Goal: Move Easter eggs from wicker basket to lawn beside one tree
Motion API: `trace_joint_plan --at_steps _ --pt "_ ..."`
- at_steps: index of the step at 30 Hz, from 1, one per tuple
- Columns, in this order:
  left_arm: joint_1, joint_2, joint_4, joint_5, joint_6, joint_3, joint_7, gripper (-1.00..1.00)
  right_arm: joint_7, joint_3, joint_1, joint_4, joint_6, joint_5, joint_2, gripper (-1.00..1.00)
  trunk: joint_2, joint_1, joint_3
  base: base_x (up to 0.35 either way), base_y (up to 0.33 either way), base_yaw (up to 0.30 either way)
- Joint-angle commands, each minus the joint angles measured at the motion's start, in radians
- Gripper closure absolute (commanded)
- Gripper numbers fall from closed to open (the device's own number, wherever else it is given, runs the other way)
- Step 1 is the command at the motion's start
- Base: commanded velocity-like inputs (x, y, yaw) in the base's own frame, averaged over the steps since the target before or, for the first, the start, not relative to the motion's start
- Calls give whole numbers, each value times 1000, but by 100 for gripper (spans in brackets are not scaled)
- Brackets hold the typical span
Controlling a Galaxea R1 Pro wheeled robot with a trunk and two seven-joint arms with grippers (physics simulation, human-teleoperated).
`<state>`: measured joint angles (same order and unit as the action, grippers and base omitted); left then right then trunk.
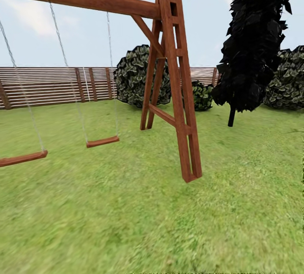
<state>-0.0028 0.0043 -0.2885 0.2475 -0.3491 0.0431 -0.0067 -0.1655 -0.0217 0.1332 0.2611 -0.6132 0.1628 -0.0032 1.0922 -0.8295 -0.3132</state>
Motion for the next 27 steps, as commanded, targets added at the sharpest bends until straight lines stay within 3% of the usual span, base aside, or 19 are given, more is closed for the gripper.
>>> trace_joint_plan --at_steps 1,27 --pt "0 -1 0 0 -2 3 -1 -100 1 0 1 0 -3 6 0 -100 1 0 -3 0 0 -153" --pt "0 0 1 -1 -2 3 -1 -100 0 -1 9 -6 -3 9 -1 -100 1 0 -36 -31 0 -151"
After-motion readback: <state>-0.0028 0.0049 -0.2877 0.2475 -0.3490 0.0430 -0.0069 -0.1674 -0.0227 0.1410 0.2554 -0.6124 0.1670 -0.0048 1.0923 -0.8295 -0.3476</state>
